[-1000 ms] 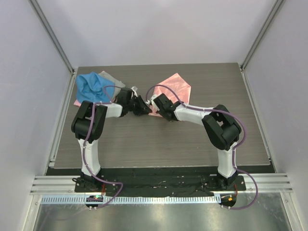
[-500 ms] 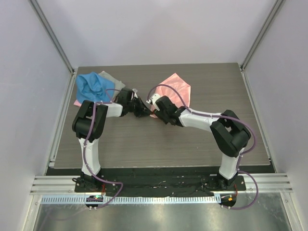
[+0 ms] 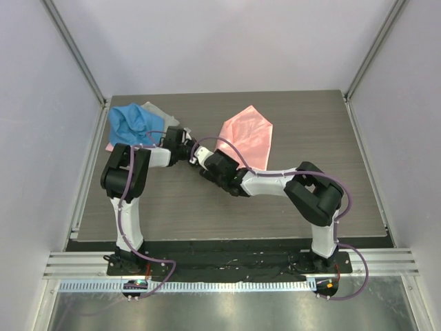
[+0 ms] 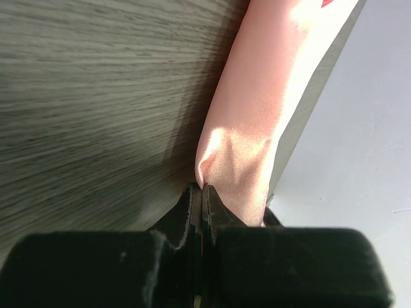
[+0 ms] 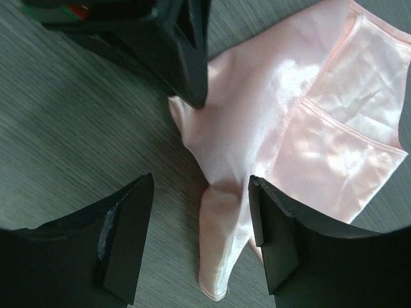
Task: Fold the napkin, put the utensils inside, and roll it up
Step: Roll the napkin with the utensil
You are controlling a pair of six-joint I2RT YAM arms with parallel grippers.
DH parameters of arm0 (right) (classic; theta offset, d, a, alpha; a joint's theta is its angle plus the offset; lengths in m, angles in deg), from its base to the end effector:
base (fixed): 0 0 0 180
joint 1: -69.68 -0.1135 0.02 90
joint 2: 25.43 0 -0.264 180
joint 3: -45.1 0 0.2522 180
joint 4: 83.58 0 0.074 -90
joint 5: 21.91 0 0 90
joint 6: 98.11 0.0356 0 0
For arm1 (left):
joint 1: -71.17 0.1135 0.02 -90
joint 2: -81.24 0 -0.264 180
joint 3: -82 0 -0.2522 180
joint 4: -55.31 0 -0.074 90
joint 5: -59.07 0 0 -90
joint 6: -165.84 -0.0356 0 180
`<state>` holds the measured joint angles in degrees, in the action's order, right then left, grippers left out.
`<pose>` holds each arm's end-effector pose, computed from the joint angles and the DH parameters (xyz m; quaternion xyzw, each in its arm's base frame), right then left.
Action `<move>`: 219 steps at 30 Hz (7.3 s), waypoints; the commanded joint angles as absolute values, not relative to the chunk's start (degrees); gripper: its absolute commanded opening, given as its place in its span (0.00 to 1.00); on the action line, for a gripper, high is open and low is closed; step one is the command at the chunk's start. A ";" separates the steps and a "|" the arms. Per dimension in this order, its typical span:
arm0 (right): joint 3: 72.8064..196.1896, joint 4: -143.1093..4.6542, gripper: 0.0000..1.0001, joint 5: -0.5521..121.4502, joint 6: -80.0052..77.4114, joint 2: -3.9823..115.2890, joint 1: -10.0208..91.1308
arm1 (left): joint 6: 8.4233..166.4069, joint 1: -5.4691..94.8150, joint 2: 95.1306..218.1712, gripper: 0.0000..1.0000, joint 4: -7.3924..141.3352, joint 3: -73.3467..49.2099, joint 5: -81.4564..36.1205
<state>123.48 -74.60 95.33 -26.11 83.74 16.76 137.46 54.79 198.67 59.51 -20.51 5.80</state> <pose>0.2569 0.3129 0.1662 -0.4291 0.7748 -0.0796 0.4575 0.3860 -0.1356 0.1145 -0.2229 0.8541 -0.4582 0.1047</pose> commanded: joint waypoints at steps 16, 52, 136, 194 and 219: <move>118.28 -76.94 0.42 105.79 -30.35 82.77 18.79 | 135.87 57.55 195.59 0.00 60.90 -21.13 7.74; 108.62 -66.57 0.67 120.73 -28.86 71.89 26.44 | 135.25 57.99 196.29 0.00 62.57 -18.94 7.65; 124.42 -66.67 0.30 86.39 -28.94 88.31 24.94 | 137.01 60.71 196.47 0.46 59.67 -19.37 10.47; 160.64 -15.86 0.01 26.52 -11.28 110.71 42.88 | 108.09 50.25 175.64 0.61 48.95 -41.17 -7.46; 160.55 -15.33 0.01 25.64 -11.89 111.77 43.14 | 108.53 50.25 182.14 0.30 43.41 -38.97 -6.85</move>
